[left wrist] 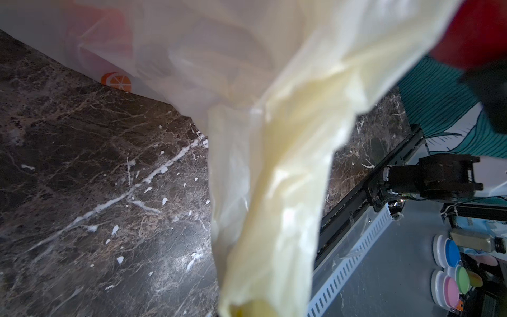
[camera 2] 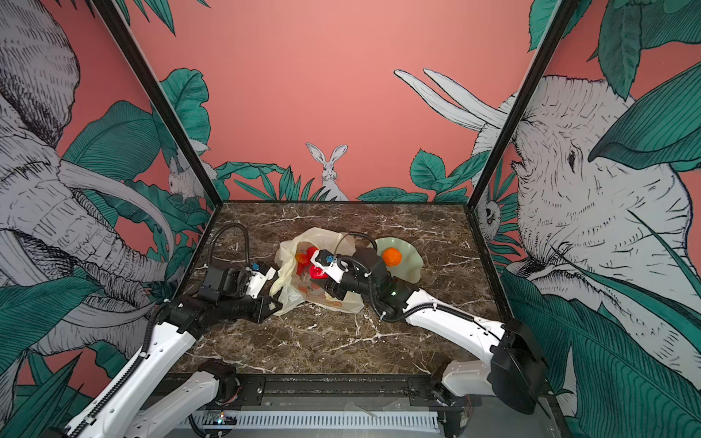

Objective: Take fruits out of the plastic bag
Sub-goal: Take out the fake fruit from the plastic bag, then place the fake fruit on the plate.

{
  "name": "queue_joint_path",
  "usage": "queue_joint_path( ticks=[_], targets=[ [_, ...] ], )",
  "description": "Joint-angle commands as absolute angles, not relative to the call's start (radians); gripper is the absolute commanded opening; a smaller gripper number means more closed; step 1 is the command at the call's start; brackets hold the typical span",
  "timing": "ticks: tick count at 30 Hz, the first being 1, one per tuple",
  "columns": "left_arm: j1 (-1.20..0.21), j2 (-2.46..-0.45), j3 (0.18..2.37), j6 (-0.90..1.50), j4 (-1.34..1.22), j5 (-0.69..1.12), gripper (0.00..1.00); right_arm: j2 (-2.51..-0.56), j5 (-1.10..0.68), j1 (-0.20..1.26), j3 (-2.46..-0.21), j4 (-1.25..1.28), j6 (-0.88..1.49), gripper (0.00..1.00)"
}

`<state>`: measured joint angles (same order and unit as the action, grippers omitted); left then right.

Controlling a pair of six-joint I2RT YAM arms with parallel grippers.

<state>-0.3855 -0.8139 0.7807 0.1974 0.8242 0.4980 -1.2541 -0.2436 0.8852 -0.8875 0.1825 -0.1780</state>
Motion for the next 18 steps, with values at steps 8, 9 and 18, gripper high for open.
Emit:
queue_joint_path(
  ticks=[8,9,18],
  targets=[
    [-0.388,-0.820,0.772,0.181,0.816,0.521,0.00,-1.003,0.230,0.889,-0.831,-0.084,-0.076,0.41],
    [-0.388,-0.821,0.771,0.181,0.818,0.522,0.00,-0.994,0.289,0.884,-0.825,-0.108,-0.066,0.41],
    [-0.387,-0.818,0.768,0.183,0.816,0.508,0.00,-1.111,0.304,0.651,-0.789,-0.180,0.055,0.43]
  ],
)
